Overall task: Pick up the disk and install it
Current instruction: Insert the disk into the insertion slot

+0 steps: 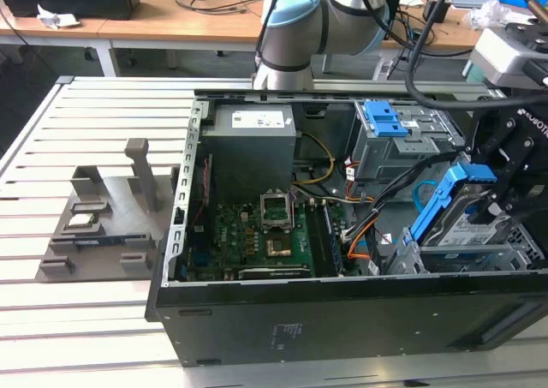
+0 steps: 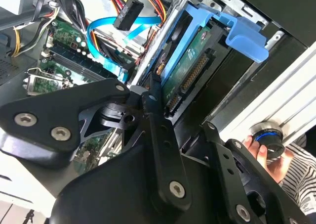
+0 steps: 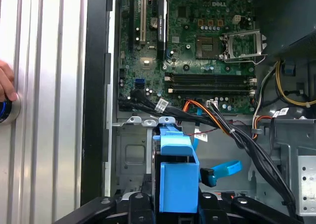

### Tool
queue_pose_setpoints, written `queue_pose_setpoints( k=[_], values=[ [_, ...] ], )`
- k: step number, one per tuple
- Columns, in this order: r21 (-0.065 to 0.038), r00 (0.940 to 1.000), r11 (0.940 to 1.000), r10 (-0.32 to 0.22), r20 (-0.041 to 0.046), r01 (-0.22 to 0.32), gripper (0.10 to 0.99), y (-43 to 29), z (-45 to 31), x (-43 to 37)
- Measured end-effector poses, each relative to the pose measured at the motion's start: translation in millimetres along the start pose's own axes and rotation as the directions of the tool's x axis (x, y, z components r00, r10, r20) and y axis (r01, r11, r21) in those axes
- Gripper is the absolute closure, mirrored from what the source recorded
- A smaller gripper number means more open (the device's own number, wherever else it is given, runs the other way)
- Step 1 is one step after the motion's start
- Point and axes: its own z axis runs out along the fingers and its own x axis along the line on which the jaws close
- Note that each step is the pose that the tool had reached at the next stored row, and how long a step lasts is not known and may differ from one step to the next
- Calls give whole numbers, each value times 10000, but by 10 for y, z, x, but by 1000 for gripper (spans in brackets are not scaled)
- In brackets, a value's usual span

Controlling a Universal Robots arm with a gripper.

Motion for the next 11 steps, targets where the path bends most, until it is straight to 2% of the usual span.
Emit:
queue_pose_setpoints(
  k=[3, 10, 11],
  values=[
    [1, 10000, 10000, 0, 0, 0, 725, -5, 60, 0],
    [1, 10000, 10000, -2, 2, 2, 714, -6, 63, -1],
    [1, 10000, 10000, -1, 1, 1, 651, -6, 63, 0]
  ],
)
